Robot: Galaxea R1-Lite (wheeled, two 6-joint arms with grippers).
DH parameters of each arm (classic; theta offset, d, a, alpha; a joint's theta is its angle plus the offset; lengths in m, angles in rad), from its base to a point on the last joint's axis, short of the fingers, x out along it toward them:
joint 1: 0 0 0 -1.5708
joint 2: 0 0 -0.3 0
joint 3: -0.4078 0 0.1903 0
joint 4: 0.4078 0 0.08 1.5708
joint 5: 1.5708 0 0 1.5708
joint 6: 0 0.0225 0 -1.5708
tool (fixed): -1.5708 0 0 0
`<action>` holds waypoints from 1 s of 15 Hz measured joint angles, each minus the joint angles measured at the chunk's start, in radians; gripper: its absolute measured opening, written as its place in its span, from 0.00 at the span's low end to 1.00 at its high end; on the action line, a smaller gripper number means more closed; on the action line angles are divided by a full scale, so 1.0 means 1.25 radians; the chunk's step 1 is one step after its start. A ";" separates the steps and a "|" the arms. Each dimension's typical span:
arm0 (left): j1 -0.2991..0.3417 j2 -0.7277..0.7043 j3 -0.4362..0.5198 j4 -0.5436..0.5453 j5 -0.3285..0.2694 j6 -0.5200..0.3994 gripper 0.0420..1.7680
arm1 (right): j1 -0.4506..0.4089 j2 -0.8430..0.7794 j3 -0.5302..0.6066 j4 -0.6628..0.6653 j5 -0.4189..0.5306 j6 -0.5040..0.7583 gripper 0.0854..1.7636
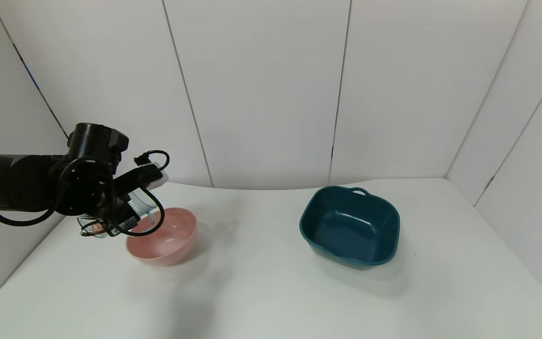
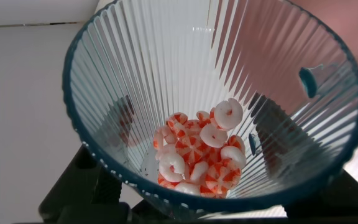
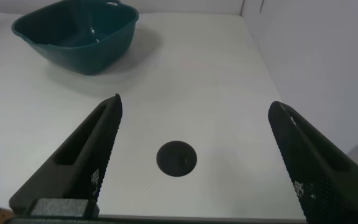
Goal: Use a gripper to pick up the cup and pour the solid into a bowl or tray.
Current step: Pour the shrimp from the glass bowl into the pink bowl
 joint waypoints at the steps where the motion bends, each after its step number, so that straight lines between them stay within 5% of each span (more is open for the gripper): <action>1: -0.002 0.002 -0.002 0.002 0.008 0.007 0.75 | 0.000 0.000 0.000 0.000 0.000 0.000 0.97; 15: -0.013 0.010 0.010 0.004 0.088 0.162 0.75 | 0.000 0.000 0.000 0.000 0.000 -0.001 0.97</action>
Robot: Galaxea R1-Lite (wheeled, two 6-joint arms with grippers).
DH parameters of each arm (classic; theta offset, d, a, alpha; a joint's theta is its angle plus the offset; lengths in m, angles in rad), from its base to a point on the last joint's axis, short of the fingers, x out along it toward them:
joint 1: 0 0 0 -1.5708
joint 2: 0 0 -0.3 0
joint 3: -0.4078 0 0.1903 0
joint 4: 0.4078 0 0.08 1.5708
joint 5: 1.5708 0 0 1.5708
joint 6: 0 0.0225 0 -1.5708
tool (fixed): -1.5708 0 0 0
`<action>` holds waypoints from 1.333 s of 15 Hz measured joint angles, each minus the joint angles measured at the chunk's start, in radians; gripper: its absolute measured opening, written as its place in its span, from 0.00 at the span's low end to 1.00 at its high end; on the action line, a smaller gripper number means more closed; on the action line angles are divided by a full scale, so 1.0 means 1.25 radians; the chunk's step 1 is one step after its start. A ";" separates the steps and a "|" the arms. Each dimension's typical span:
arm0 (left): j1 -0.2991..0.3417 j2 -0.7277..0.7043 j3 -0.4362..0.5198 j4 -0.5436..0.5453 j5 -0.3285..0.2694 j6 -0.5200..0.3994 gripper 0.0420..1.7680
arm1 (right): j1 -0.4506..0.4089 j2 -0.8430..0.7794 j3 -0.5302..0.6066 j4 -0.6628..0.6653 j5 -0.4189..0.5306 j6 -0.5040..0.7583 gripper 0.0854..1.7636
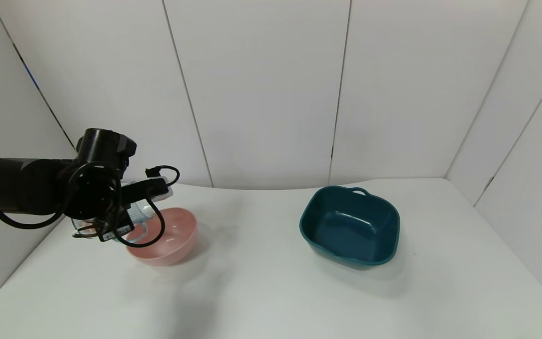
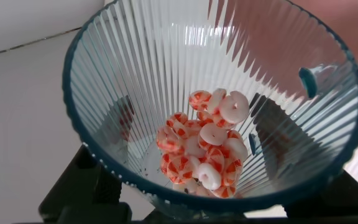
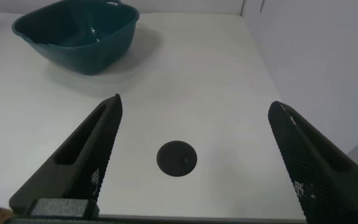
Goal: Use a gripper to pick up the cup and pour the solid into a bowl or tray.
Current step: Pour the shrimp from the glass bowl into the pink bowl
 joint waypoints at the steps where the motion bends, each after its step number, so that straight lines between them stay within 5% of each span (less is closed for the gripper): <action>1: -0.003 0.002 0.000 0.000 0.014 0.006 0.75 | 0.000 0.000 0.000 0.000 0.000 0.000 0.97; 20: -0.037 0.048 -0.014 -0.001 0.126 0.154 0.75 | 0.000 0.000 0.000 0.000 0.000 0.000 0.97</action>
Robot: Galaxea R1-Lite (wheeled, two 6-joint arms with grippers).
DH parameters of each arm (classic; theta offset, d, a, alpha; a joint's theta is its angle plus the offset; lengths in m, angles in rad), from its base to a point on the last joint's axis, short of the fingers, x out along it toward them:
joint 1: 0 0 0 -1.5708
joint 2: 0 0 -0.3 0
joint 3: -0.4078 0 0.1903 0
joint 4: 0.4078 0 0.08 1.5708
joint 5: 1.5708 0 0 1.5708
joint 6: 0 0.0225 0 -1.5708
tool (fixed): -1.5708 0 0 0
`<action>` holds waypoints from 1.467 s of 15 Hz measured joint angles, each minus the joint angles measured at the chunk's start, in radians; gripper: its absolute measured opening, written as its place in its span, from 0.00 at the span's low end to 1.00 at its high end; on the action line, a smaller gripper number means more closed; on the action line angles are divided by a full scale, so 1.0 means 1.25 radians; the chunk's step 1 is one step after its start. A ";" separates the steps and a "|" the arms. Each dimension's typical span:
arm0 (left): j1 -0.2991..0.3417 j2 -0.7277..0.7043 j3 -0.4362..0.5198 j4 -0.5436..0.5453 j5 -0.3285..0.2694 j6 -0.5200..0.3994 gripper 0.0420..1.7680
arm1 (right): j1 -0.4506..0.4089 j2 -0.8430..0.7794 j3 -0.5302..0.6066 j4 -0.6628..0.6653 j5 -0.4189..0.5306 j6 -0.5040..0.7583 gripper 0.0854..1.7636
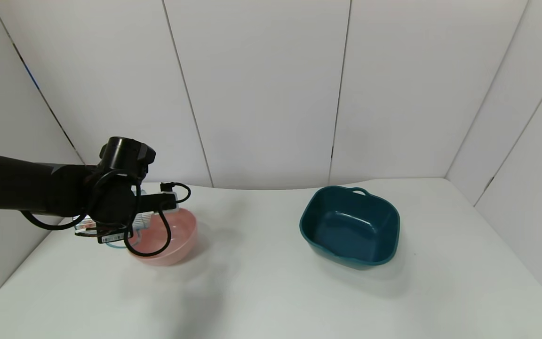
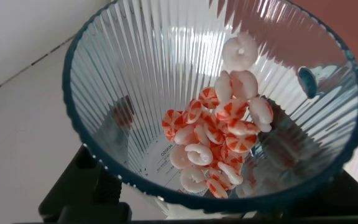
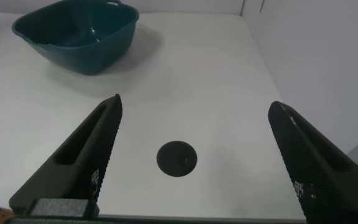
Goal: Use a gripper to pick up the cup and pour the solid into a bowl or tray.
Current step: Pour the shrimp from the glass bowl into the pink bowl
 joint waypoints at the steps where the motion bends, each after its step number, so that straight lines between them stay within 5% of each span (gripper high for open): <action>1: -0.004 0.002 -0.002 0.000 0.007 0.006 0.75 | 0.000 0.000 0.000 0.000 0.000 0.000 0.97; 22: -0.087 0.049 -0.035 0.053 0.194 0.068 0.75 | 0.000 0.000 -0.001 0.001 0.001 -0.001 0.97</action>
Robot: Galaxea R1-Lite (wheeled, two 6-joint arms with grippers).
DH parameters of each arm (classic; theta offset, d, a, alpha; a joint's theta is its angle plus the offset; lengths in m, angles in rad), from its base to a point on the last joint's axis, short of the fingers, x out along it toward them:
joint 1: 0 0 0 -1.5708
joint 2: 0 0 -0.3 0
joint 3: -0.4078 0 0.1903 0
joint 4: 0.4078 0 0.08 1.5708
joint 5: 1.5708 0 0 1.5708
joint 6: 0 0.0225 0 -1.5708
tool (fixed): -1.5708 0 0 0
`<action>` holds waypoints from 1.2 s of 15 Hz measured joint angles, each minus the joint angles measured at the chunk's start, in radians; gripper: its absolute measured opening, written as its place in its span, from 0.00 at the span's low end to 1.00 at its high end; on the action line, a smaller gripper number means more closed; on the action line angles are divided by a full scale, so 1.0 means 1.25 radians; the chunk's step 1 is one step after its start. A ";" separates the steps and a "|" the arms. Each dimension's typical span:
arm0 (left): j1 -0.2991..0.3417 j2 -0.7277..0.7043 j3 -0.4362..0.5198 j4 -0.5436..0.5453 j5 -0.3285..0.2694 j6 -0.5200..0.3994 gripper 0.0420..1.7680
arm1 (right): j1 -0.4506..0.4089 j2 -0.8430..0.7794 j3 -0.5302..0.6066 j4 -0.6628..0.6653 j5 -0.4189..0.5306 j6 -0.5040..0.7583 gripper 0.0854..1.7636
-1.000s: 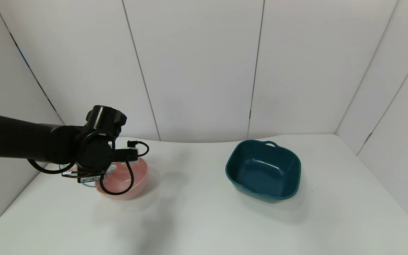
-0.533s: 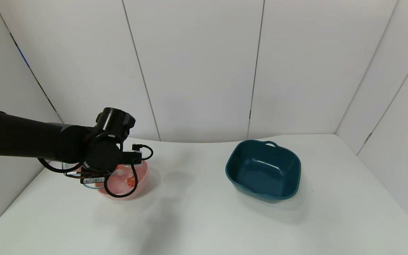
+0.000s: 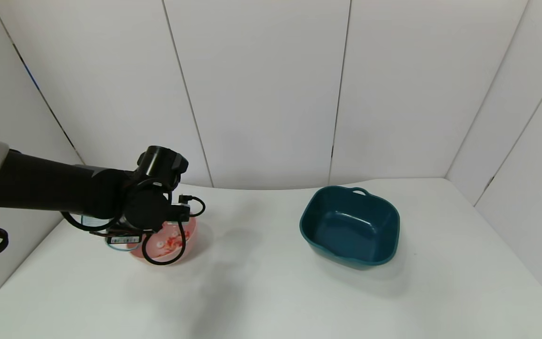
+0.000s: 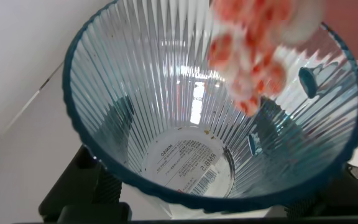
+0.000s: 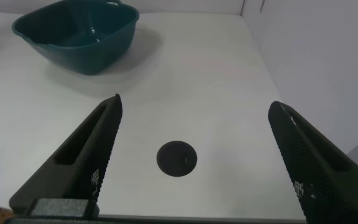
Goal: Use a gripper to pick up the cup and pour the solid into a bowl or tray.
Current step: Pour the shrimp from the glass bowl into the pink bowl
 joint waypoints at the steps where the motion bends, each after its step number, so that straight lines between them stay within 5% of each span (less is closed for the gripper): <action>1: -0.002 0.001 0.000 0.000 0.002 0.000 0.75 | 0.000 0.000 0.000 0.000 -0.001 0.000 0.97; 18: -0.022 0.004 -0.001 -0.005 0.046 0.009 0.75 | 0.000 0.000 0.000 0.001 -0.001 0.000 0.97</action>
